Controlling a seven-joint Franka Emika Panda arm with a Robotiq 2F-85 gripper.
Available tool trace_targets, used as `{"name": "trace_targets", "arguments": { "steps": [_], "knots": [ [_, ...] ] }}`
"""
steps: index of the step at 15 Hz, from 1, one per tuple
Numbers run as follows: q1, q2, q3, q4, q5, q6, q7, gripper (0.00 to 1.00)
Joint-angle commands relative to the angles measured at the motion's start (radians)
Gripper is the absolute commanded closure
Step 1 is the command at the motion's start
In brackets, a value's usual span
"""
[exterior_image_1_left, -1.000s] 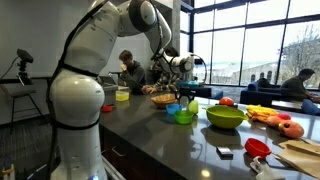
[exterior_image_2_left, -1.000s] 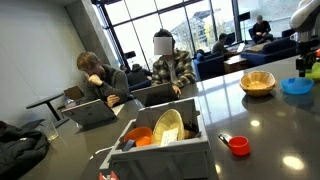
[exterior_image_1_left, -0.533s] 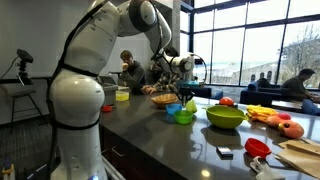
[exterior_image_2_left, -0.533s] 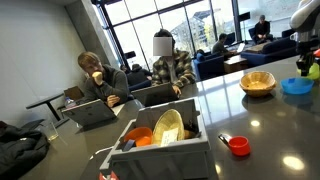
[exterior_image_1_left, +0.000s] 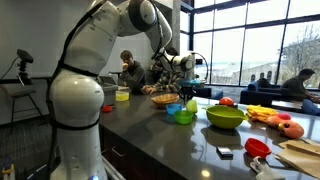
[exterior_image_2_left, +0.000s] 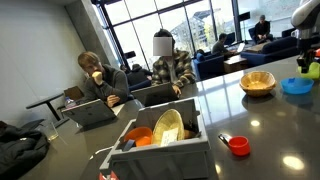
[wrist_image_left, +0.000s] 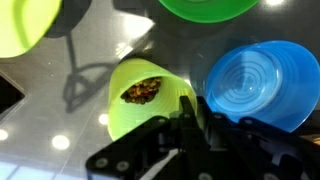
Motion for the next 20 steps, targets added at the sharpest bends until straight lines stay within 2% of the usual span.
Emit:
{"name": "trace_targets", "arguments": {
  "steps": [1,15,20],
  "knots": [
    [-0.018,-0.026,0.001,-0.023,-0.006,0.009,-0.014,0.98],
    [-0.057,-0.155,-0.009,-0.096,0.029,0.057,-0.021,0.99],
    [-0.079,-0.193,-0.009,-0.116,0.11,0.079,-0.032,0.99]
  ]
}}
